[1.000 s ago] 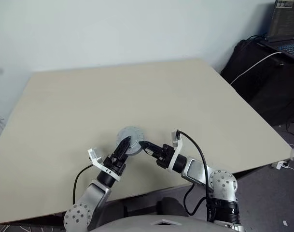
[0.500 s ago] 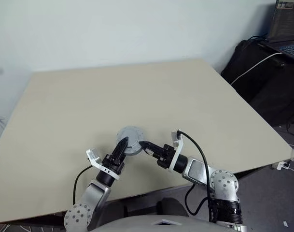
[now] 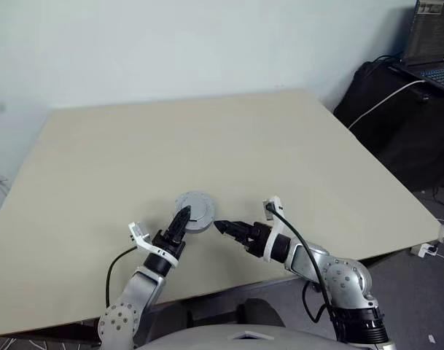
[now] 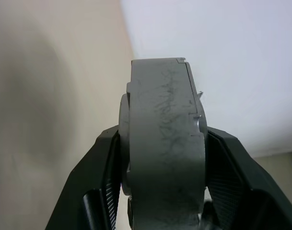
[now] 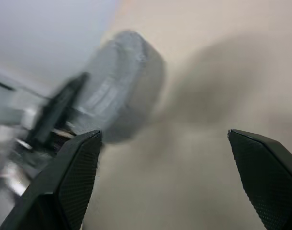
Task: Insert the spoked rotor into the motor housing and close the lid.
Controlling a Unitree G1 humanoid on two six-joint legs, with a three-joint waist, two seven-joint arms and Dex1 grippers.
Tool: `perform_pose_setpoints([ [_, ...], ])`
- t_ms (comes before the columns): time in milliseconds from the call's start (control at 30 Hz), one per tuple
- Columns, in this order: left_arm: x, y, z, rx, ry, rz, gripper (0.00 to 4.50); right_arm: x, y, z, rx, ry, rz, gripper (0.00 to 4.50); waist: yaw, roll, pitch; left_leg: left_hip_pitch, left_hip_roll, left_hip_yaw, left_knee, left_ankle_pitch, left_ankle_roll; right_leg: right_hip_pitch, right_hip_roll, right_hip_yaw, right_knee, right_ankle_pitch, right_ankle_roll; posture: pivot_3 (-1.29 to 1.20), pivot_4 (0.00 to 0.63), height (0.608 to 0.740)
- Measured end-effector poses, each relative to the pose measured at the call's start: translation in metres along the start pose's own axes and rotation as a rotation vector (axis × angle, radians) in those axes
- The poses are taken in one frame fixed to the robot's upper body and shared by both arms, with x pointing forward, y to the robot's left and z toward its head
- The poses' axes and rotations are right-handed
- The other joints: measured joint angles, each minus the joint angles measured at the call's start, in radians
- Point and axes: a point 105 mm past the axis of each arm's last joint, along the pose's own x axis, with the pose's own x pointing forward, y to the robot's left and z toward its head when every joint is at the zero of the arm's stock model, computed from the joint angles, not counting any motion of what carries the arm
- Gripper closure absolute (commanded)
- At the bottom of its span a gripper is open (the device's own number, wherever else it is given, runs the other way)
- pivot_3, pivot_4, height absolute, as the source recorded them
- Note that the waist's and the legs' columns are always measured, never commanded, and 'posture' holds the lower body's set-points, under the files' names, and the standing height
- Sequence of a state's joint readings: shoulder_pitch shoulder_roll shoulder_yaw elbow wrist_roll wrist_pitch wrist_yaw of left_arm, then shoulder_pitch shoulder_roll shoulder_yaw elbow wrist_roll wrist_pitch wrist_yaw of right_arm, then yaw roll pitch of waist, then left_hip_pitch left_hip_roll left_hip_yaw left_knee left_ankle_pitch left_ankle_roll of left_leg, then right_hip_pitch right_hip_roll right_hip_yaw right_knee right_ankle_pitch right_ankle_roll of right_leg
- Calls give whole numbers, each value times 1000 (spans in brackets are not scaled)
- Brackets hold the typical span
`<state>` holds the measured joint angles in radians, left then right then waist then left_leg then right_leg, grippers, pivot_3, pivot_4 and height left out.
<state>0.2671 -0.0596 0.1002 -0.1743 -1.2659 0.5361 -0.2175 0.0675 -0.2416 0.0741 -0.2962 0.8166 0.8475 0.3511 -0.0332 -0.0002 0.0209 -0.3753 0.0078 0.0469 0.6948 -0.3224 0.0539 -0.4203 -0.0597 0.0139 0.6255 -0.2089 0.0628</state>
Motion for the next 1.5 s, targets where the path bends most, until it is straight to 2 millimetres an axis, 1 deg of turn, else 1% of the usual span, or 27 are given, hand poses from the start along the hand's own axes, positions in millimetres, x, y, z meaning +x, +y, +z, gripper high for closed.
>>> perform_pose_setpoints([
  [100, 12, 1, 15, 32, -41, 13, 2380, -1, -5, -3, -164, -28, -40, 0, 1, 0, 0, 3, 0, 0, 1, 0, 0, 4, 0, 0, -1, 0, 1, 0, 0, 740],
  [233, 29, 5, 36, 65, -103, 48, 2380, -3, -5, -6, -328, -65, -45, 0, 6, -4, 1, 8, -1, 0, 1, 0, 0, 9, 0, 0, -1, -1, 4, 0, 0, 740],
  [367, 47, 15, 51, 92, -140, 113, 2380, -6, -9, -11, -421, -87, -70, 0, 11, -7, 1, 9, -1, 0, 1, 0, 0, 10, 0, 0, -1, 1, 1, 0, 0, 740],
  [500, 61, 24, 65, 121, -164, 173, 2380, -9, -19, -10, -520, -106, -122, 0, 12, -8, 1, 9, -1, 0, 1, 0, 0, 10, 0, 0, -1, 1, 1, 0, 0, 740],
  [633, 75, 30, 73, 133, -180, 218, 2380, -10, -30, -11, -587, -105, -173, 0, 14, -9, 1, 9, -1, 0, 1, 1, -2, 10, 0, 0, -1, 1, 1, 0, 0, 740],
  [733, 84, 37, 76, 122, -199, 257, 2381, -10, -30, -11, -600, -113, -178, 0, 15, -9, 2, 9, -2, 0, 1, 1, -2, 11, 0, 0, -1, 1, 0, 0, 0, 740],
  [800, 89, 40, 74, 117, -197, 273, 2381, -9, -30, -12, -602, -111, -179, 0, 16, -10, 2, 9, -2, 0, 1, 1, -2, 11, 0, 0, -1, 1, 0, 0, 0, 740],
  [967, 94, 52, 70, 132, -177, 348, 2381, -9, -32, -14, -606, -101, -187, 0, 17, -10, 3, 9, -2, 0, 1, 1, -2, 10, 0, 0, -1, 1, 1, 0, 0, 740],
  [1133, 97, 51, 71, 169, -174, 371, 2381, -9, -33, -16, -602, -91, -194, 0, 19, -11, 2, 10, -1, 0, 1, 0, 0, 12, 0, 0, -1, 2, 0, 0, 0, 740],
  [1200, 97, 52, 70, 179, -164, 378, 1675, -10, -34, -17, -604, -86, -198, 0, 19, -11, 2, 12, -1, 0, 1, 0, 0, 13, 0, 0, -1, 2, 0, 0, 0, 740],
  [1233, 96, 53, 69, 182, -157, 385, 1418, -10, -34, -17, -604, -85, -199, 0, 19, -10, 2, 12, -1, 0, 1, 0, 0, 13, 0, 0, -1, 2, 0, 0, 0, 740],
  [1300, 89, 57, 65, 178, -146, 392, 779, -11, -35, -20, -598, -79, -203, 0, 18, -10, 2, 12, -1, 0, 1, 0, 0, 13, 0, 0, 0, 2, 0, 0, 0, 740],
  [1367, 88, 53, 63, 183, -141, 379, 107, -11, -35, -21, -593, -73, -205, 0, 18, -11, 1, 12, -1, 0, 1, 0, 0, 13, 0, 1, 0, 2, 0, 0, 0, 740],
  [1400, 87, 52, 62, 189, -137, 376, 46, -10, -36, -22, -589, -68, -206, 0, 16, -11, 1, 12, -1, 0, 1, 0, 0, 13, 0, 1, 0, 2, 0, 0, 0, 740],
  [1500, 77, 52, 64, 216, -134, 403, 46, -11, -37, -23, -584, -60, -209, 0, 10, -10, 0, 13, -1, 1, 1, 0, 0, 13, 0, 2, 0, 2, 0, 0, 0, 740],
])
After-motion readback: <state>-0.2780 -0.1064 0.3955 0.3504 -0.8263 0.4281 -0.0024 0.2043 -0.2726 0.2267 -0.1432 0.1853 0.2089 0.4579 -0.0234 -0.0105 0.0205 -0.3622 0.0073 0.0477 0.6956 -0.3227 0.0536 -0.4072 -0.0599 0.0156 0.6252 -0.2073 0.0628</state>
